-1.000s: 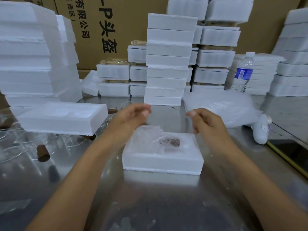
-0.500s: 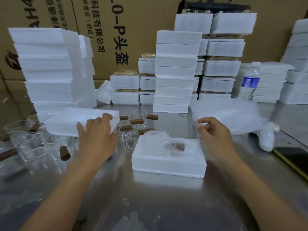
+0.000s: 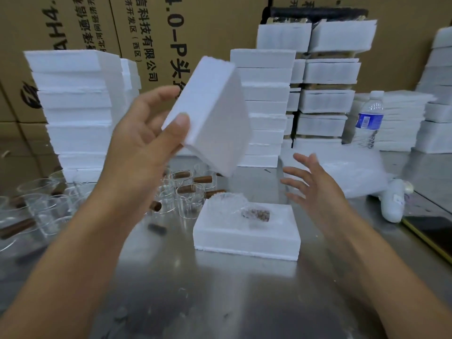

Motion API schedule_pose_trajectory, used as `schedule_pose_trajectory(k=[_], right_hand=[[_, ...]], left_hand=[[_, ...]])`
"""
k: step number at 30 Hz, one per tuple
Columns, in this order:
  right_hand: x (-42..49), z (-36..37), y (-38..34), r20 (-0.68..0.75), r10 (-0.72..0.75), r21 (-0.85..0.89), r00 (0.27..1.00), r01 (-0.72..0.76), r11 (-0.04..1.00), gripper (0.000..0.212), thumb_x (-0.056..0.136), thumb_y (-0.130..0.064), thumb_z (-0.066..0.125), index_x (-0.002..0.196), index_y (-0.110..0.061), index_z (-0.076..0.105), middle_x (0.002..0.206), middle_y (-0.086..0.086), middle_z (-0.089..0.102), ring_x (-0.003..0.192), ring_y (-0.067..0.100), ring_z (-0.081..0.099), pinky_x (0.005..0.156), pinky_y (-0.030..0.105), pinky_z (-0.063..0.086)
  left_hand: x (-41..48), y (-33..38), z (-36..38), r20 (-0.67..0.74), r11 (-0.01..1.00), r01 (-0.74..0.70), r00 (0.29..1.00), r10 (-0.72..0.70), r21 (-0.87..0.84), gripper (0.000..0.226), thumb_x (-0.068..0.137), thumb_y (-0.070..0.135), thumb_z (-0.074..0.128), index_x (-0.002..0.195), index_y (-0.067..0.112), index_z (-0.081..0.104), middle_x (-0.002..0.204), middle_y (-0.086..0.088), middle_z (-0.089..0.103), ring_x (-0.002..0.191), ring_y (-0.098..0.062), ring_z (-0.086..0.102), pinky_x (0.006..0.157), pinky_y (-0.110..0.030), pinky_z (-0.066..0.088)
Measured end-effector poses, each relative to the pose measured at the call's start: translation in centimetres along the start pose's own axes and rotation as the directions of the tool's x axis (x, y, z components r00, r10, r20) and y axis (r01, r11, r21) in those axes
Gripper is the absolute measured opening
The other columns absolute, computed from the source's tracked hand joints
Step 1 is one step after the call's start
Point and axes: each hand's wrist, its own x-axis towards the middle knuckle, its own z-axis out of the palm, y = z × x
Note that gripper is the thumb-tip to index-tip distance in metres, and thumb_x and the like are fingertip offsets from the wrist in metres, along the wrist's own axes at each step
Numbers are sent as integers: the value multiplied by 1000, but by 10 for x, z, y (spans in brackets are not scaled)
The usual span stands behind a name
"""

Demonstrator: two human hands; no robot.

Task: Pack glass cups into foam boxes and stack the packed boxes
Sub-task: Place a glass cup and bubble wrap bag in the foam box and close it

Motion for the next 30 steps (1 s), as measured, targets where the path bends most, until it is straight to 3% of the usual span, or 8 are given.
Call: schedule_pose_trajectory(k=[3,7,10,13,19,23,27,30], right_hand=[[-1,-2,-3,225,34,197,974,-79,977,84,51,-77,67,122,-35,54,113,-8,68,94,8,68,74,29,54],[-2,-5,0,299,16,212,954,-83,974,65,64,-53,78,120,-27,62,119,-2,67,108,17,64,76,28,55],[0,-8,4,205,127,57,971,-141,988,54,68,-43,72,116,-23,61,108,-1,72,96,16,69,65,24,55],[1,-8,9,225,147,-69,963,-135,988,46,71,-44,70,111,-22,65,108,-1,72,98,17,69,71,24,55],[-2,-8,11,201,205,-290,958,-142,946,62,61,-58,72,112,-25,65,109,-8,71,104,15,66,103,42,41],[-3,-8,11,166,207,-305,964,-149,941,55,63,-54,72,109,-24,66,105,-7,72,102,16,67,104,43,41],[-2,-7,15,118,213,-295,970,-171,940,37,75,-43,71,105,-22,67,99,-8,73,96,14,69,88,32,49],[0,-9,19,58,270,-302,961,-241,922,40,72,-42,73,104,-19,67,99,-3,74,98,21,68,91,36,49]], left_hand=[[-2,-17,6,119,913,253,967,-226,-320,33,85,22,56,117,17,58,90,4,70,82,-10,67,79,-31,57],[-16,-46,10,188,739,453,889,-418,-499,40,85,21,54,123,11,60,107,-4,70,93,-16,68,78,-37,58],[-30,-66,13,-38,876,381,912,-409,-294,42,84,15,57,126,22,58,109,7,71,100,-10,66,72,-26,56],[-44,-77,16,-184,960,279,944,-274,1,36,100,15,39,105,38,65,94,29,69,85,13,62,64,-7,47],[-57,-100,12,-149,939,331,937,-315,95,21,95,28,50,113,30,61,100,23,67,94,7,60,67,-3,43],[-60,-109,13,-127,904,413,908,-398,116,26,91,20,57,115,32,59,109,19,65,106,-2,59,84,-22,45],[-58,-106,12,-46,887,418,907,-418,196,32,93,37,50,120,55,46,108,37,55,99,17,54,75,-5,43],[-60,-101,14,-7,869,383,916,-401,313,42,86,52,39,127,49,45,127,33,46,120,11,40,94,-6,30]])
